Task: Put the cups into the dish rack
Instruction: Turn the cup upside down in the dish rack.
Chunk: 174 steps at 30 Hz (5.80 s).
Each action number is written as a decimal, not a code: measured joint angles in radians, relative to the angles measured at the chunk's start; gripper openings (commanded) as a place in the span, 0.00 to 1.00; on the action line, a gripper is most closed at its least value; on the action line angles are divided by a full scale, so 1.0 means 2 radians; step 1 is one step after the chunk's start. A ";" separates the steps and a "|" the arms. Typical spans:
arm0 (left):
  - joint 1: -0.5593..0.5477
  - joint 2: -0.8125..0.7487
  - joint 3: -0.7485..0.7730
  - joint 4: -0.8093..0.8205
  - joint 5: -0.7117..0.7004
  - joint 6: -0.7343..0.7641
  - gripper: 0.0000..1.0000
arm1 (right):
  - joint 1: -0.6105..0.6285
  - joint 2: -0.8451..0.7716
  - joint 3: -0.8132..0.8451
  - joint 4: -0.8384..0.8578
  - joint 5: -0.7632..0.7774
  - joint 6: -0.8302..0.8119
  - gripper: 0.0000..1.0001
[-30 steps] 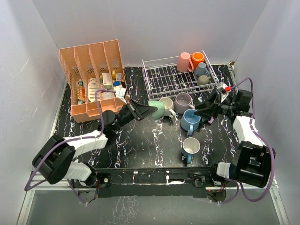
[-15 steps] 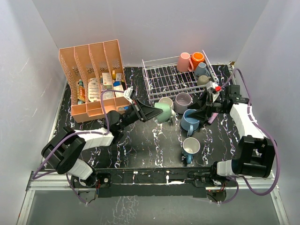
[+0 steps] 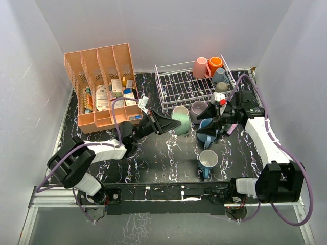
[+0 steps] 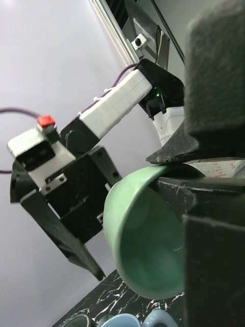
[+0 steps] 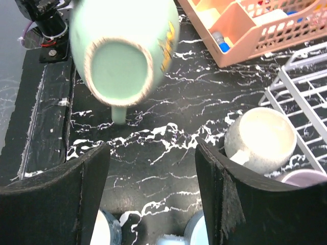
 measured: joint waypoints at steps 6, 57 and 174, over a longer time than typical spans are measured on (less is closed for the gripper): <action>-0.005 0.020 0.008 0.000 -0.003 0.003 0.00 | 0.044 -0.013 -0.007 0.057 0.013 0.046 0.69; -0.013 0.048 0.050 0.008 -0.039 0.012 0.55 | 0.070 -0.017 -0.069 0.236 -0.009 0.272 0.08; 0.011 -0.437 -0.120 -0.500 -0.206 0.308 0.97 | 0.043 0.445 0.387 0.179 0.623 0.306 0.15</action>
